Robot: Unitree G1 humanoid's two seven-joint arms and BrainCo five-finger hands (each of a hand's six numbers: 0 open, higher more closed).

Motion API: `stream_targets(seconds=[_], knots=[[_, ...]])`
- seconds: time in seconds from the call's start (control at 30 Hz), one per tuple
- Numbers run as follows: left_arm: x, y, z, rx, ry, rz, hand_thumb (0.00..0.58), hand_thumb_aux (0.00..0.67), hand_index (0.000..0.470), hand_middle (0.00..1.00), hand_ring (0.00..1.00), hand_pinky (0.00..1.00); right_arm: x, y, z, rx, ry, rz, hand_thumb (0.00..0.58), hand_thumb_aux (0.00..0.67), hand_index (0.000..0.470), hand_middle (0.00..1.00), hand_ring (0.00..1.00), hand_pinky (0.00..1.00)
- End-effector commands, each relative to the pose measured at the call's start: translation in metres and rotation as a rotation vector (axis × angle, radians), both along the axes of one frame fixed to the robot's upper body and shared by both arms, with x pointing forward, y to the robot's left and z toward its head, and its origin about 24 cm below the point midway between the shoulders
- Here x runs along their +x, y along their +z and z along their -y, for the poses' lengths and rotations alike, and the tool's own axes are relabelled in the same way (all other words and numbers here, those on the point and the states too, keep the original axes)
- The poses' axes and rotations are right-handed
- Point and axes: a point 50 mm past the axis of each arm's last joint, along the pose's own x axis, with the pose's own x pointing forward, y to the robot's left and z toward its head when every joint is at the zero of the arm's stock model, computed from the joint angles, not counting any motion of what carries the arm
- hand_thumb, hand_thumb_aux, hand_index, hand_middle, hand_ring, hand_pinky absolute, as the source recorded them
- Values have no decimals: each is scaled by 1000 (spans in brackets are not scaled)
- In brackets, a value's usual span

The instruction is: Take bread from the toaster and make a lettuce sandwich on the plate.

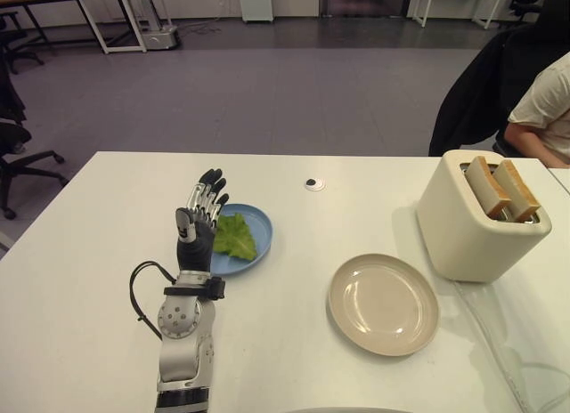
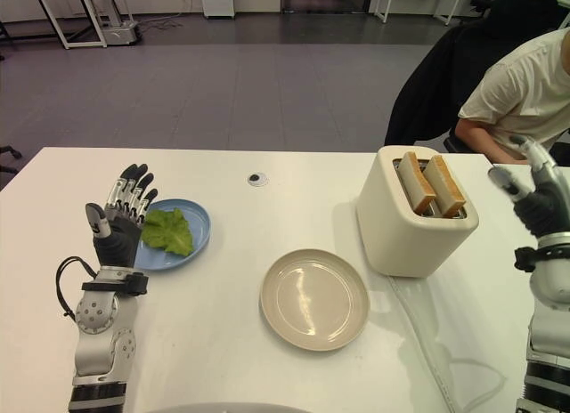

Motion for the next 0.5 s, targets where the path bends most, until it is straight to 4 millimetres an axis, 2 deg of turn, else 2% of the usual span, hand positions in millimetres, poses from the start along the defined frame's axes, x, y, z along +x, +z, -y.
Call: stream_targets(seconds=[0.03, 0.13, 0.23, 0.3, 0.33, 0.43, 0.5], knots=[[-4, 0, -6, 21, 16, -21, 0, 0, 0, 0, 0, 0, 6, -32, 5, -54, 14, -115, 0, 0, 0, 0, 0, 0], [-4, 2, -9, 27, 16, -16, 0, 0, 0, 0, 0, 0, 14, -43, 2, -61, 29, -128, 0, 0, 0, 0, 0, 0], [-5, 3, -13, 32, 26, -12, 0, 0, 0, 0, 0, 0, 22, -46, -1, -68, 35, -119, 0, 0, 0, 0, 0, 0], [-5, 5, -13, 33, 30, -7, 0, 0, 0, 0, 0, 0, 27, -43, -5, -81, 44, -90, 58, 34, 24, 0, 0, 0], [-5, 5, -13, 33, 31, -6, 0, 0, 0, 0, 0, 0, 30, -39, -8, -97, 54, -72, 116, 71, 50, 0, 0, 0], [-5, 5, -13, 32, 35, -4, 0, 0, 0, 0, 0, 0, 36, -26, -17, -144, 73, -19, 223, 145, 101, 0, 0, 0], [-5, 5, -12, 31, 36, -1, 0, 0, 0, 0, 0, 0, 37, -21, -20, -172, 70, -5, 251, 166, 116, 0, 0, 0]])
